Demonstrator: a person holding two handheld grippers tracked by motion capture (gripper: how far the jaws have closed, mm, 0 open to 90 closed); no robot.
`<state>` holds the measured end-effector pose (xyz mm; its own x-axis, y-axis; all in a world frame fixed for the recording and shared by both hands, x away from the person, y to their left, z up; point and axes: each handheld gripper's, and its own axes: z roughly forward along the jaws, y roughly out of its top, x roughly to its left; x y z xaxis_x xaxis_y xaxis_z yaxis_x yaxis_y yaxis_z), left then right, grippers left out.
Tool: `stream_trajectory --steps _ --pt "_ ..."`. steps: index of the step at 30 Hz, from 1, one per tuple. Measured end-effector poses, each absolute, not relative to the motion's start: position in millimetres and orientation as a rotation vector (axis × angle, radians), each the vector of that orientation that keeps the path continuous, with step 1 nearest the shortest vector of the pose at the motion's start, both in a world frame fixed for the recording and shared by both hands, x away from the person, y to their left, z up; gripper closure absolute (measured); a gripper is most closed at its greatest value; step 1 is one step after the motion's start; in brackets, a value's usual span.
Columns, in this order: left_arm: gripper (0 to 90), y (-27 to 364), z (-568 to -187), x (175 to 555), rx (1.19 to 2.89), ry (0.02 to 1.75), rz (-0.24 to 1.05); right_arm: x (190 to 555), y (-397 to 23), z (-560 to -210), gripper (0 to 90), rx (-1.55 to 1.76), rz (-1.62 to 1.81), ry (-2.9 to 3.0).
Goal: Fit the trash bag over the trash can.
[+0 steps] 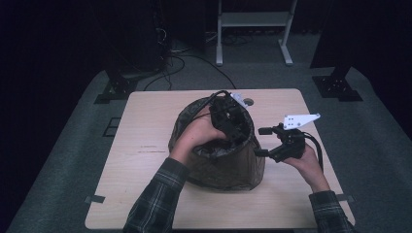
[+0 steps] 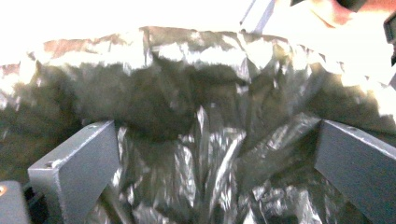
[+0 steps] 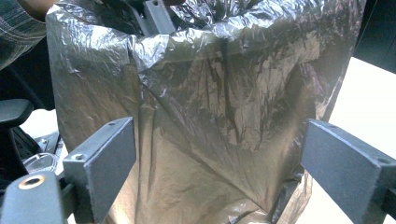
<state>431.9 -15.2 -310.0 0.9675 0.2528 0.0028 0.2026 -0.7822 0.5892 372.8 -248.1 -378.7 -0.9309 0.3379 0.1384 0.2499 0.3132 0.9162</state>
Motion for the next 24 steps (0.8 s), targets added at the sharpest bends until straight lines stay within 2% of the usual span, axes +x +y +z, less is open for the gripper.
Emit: stream_trajectory --steps 7,16,24 --pt "0.0 -20.6 -321.8 441.1 2.466 0.361 0.039 371.8 -254.7 -377.6 9.6 0.565 1.708 2.47" --pt "0.0 -27.7 -340.7 442.9 2.591 0.382 0.032 370.6 -260.2 -379.8 9.6 0.583 1.709 2.463" --pt "0.0 -21.4 -329.0 441.1 2.545 0.384 0.064 370.8 -258.2 -379.5 9.6 0.579 1.708 2.461"
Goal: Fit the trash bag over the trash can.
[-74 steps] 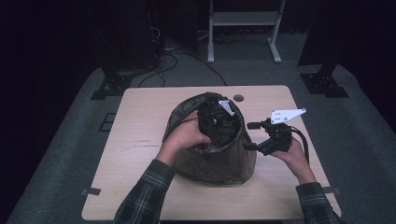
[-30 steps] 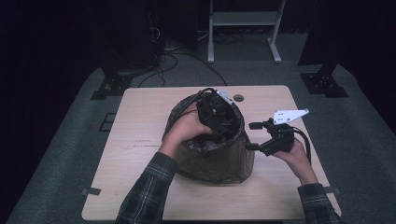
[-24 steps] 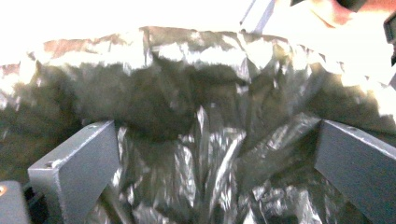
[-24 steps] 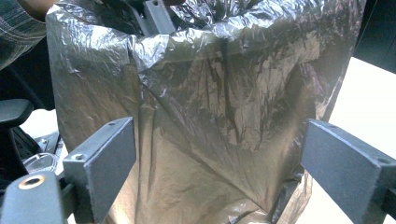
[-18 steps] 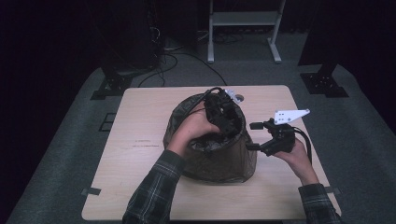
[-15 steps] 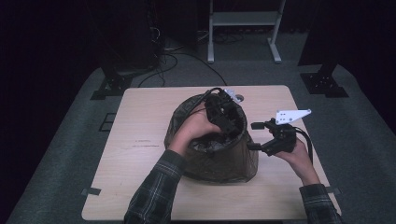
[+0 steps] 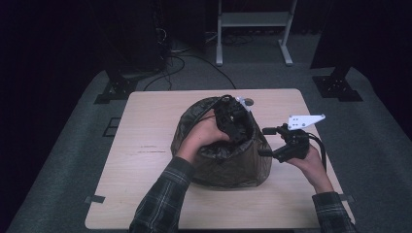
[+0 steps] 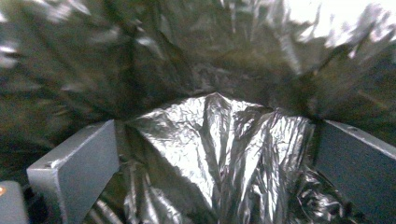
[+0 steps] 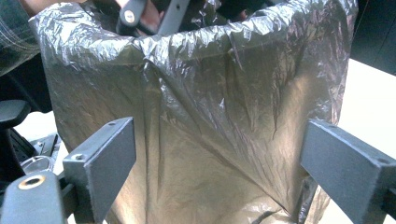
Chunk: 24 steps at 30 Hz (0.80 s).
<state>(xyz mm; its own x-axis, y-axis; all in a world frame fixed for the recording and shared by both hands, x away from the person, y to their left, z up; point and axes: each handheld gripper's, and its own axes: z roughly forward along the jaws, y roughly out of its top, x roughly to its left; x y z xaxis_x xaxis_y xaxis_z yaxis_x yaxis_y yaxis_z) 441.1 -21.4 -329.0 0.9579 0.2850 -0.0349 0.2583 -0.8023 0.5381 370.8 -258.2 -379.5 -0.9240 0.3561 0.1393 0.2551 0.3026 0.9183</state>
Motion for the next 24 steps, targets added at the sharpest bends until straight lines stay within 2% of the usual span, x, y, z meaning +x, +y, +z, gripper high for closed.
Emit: stream_trajectory --steps 11,24 --pt "0.0 8.4 -294.9 425.1 2.407 0.357 0.101 367.0 -263.1 -375.3 9.6 0.596 1.695 2.452" --pt "0.0 50.4 -276.5 403.4 2.282 0.327 0.145 360.4 -274.7 -369.3 9.6 0.656 1.662 2.418"
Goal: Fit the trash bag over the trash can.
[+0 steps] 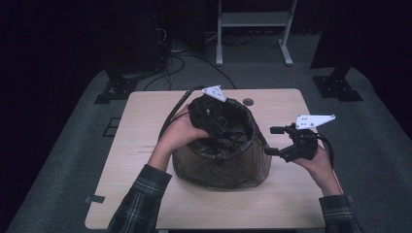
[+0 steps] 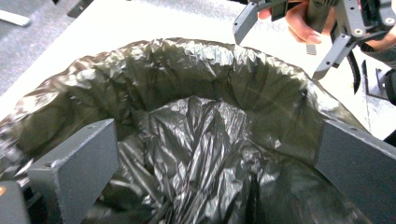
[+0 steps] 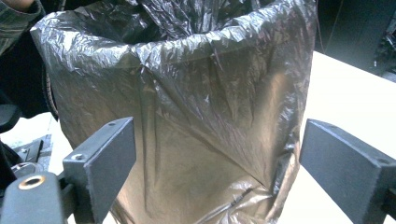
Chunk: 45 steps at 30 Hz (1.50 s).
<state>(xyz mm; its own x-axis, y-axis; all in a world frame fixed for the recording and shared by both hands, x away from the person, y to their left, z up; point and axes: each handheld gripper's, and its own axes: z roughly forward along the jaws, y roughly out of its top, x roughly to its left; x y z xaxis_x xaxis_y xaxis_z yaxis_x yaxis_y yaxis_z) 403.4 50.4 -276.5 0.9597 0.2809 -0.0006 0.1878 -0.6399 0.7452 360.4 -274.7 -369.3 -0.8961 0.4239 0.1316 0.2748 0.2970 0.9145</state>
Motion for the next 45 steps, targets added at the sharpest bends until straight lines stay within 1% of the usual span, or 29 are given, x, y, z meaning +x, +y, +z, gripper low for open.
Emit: stream_trajectory --steps 10,19,25,30,45 --pt "0.0 90.6 -271.7 385.5 2.197 0.345 0.19 351.5 -290.6 -366.4 9.6 0.71 1.619 2.385" --pt "0.0 145.5 -275.2 362.0 2.137 0.394 0.244 339.4 -309.4 -368.9 9.6 0.75 1.57 2.37" --pt "0.0 178.2 -283.9 342.9 2.095 0.432 0.269 327.7 -321.4 -374.9 9.6 0.789 1.534 2.357" --pt "0.0 200.2 -300.3 326.5 2.061 0.468 0.292 316.7 -329.6 -378.4 9.6 0.826 1.5 2.337" --pt "0.0 226.6 -369.1 284.6 2.05 0.564 0.336 288.8 -349.9 -403.9 9.7 0.958 1.418 2.274"
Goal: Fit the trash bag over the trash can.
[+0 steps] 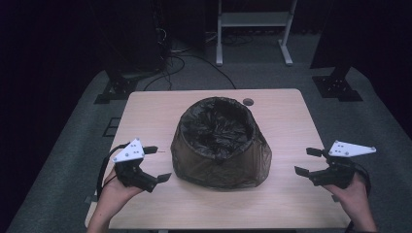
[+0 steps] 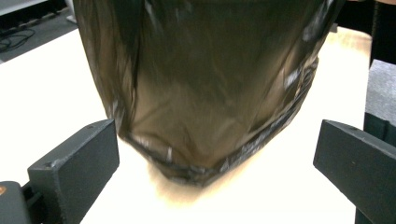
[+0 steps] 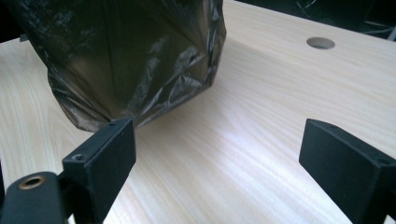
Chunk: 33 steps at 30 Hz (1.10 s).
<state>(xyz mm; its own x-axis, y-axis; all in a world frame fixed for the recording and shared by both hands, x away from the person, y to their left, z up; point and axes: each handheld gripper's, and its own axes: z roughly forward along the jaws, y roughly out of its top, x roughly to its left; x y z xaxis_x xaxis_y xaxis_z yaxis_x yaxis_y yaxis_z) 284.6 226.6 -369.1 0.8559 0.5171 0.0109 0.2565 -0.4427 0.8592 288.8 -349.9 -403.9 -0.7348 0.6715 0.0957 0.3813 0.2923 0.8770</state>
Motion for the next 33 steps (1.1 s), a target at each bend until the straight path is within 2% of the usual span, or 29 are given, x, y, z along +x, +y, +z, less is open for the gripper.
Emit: stream_trajectory --steps 20,33 --pt "0.0 253.8 -436.2 255.4 2.044 0.731 0.489 265.5 -372.6 -453.1 9.6 1.109 1.304 2.18" --pt "0.0 252.3 -468.7 257.4 2.154 0.792 0.476 265.9 -360.3 -471.2 9.7 1.106 1.197 2.237"
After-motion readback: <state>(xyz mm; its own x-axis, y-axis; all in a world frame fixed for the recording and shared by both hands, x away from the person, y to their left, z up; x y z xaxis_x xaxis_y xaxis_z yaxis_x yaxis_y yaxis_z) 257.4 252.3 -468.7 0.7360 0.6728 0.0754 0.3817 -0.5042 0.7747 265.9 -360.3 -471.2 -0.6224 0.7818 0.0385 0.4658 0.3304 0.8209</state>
